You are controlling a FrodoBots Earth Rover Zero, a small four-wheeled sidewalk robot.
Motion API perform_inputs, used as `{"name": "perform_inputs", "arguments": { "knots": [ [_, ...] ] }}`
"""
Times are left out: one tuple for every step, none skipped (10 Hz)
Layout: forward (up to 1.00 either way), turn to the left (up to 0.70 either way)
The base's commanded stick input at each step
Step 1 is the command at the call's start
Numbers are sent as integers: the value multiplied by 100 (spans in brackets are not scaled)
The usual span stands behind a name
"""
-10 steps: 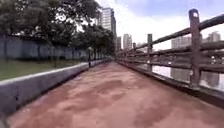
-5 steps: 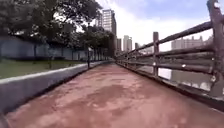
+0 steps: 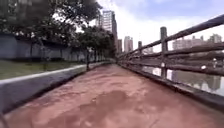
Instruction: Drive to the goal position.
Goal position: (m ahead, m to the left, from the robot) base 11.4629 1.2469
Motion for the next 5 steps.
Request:
{"name": "perform_inputs", "arguments": {
  "knots": [
    [97, 0],
    [97, 0],
    [97, 0],
    [97, 0],
    [97, 0]
  ]
}}
